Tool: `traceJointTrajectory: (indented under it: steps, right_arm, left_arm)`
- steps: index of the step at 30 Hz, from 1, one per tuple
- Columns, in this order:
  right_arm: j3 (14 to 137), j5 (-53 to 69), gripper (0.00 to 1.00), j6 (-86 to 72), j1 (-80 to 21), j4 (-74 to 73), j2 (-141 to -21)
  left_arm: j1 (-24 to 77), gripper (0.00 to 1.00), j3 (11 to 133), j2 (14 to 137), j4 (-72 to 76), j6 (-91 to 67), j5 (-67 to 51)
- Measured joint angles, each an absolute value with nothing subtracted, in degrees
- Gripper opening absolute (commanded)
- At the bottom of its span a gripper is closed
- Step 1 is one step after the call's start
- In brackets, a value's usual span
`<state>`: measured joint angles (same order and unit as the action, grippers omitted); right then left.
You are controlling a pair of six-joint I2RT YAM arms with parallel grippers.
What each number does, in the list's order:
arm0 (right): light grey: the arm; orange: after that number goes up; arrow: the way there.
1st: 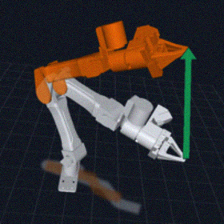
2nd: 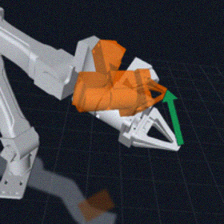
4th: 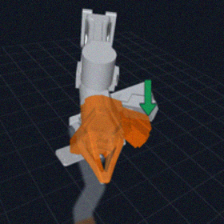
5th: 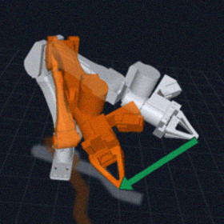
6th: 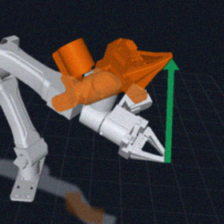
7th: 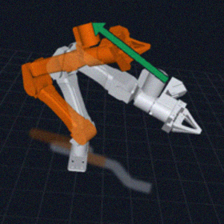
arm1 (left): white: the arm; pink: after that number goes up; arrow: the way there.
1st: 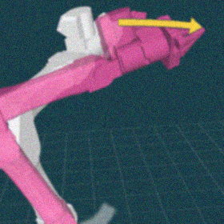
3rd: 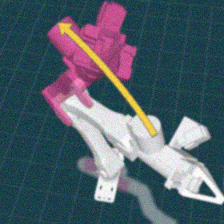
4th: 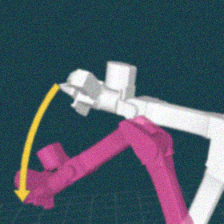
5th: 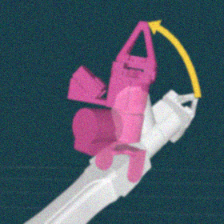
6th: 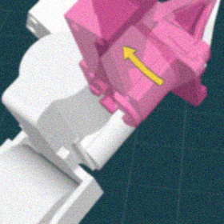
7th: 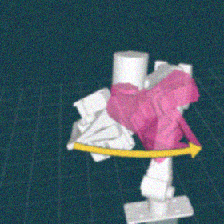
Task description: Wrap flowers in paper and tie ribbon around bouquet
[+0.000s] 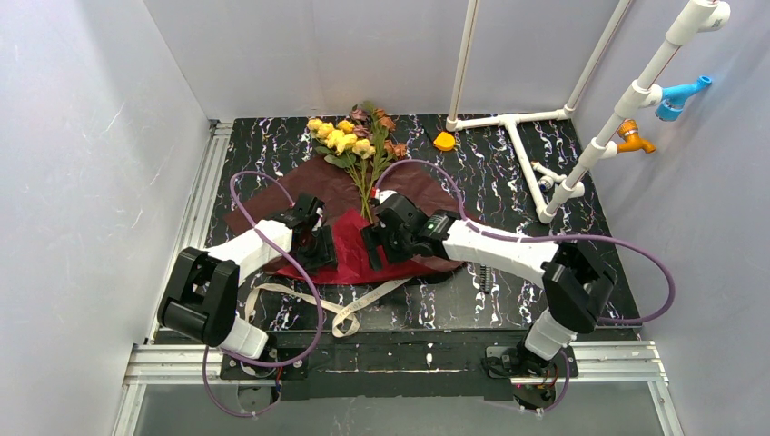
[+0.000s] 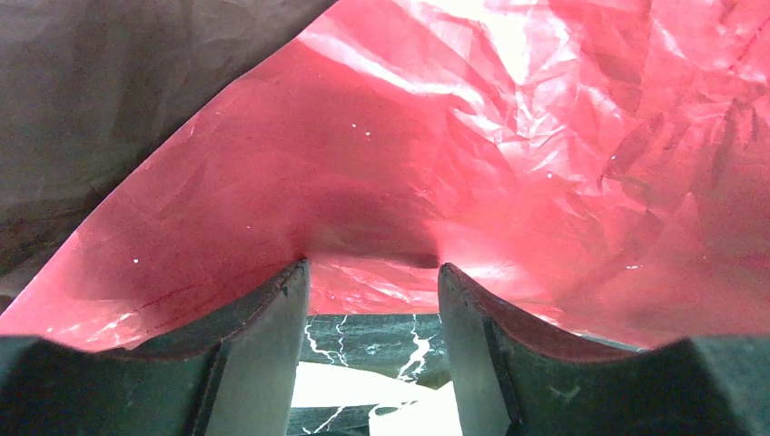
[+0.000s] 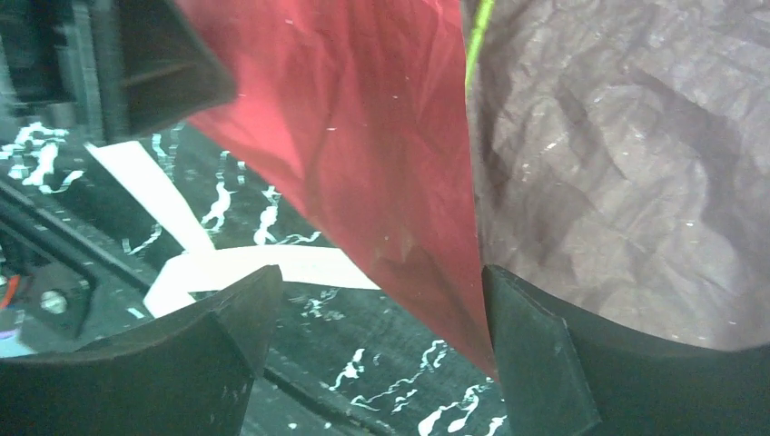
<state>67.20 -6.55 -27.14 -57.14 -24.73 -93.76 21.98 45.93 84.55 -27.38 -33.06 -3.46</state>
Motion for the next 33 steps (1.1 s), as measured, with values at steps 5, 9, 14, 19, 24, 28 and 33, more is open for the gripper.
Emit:
traceJointTrajectory:
  steps: [5, 9, 14, 19, 24, 28, 33]
  right_arm:
    - [67.7, -3.8, 0.77, -28.6, -58.2, -23.3, -91.9]
    - [67.9, -3.5, 0.88, -29.6, -59.9, -23.1, -92.6]
    - [70.2, -7.9, 1.00, -30.0, -61.3, -25.2, -93.6]
    - [75.5, -15.5, 1.00, -29.3, -61.3, -29.2, -93.5]
    - [78.6, -17.8, 0.58, -27.1, -61.1, -30.5, -91.4]
    - [73.5, -11.4, 0.42, -28.6, -61.2, -25.3, -90.9]
    - [65.4, -5.7, 0.34, -30.7, -61.5, -20.2, -93.9]
  left_arm:
    - [22.0, 0.52, 45.9, 84.6, -27.0, -31.9, -4.0]
    - [22.0, 0.51, 46.0, 84.7, -26.8, -31.1, -4.3]
    - [22.0, 0.50, 46.0, 84.7, -26.8, -30.6, -4.3]
    - [22.0, 0.49, 46.0, 84.7, -26.8, -30.4, -4.3]
    - [22.0, 0.48, 46.0, 84.7, -26.6, -30.4, -4.5]
    - [22.0, 0.48, 46.0, 84.8, -26.0, -30.4, -4.6]
    - [22.0, 0.48, 46.0, 84.8, -26.0, -30.4, -4.6]
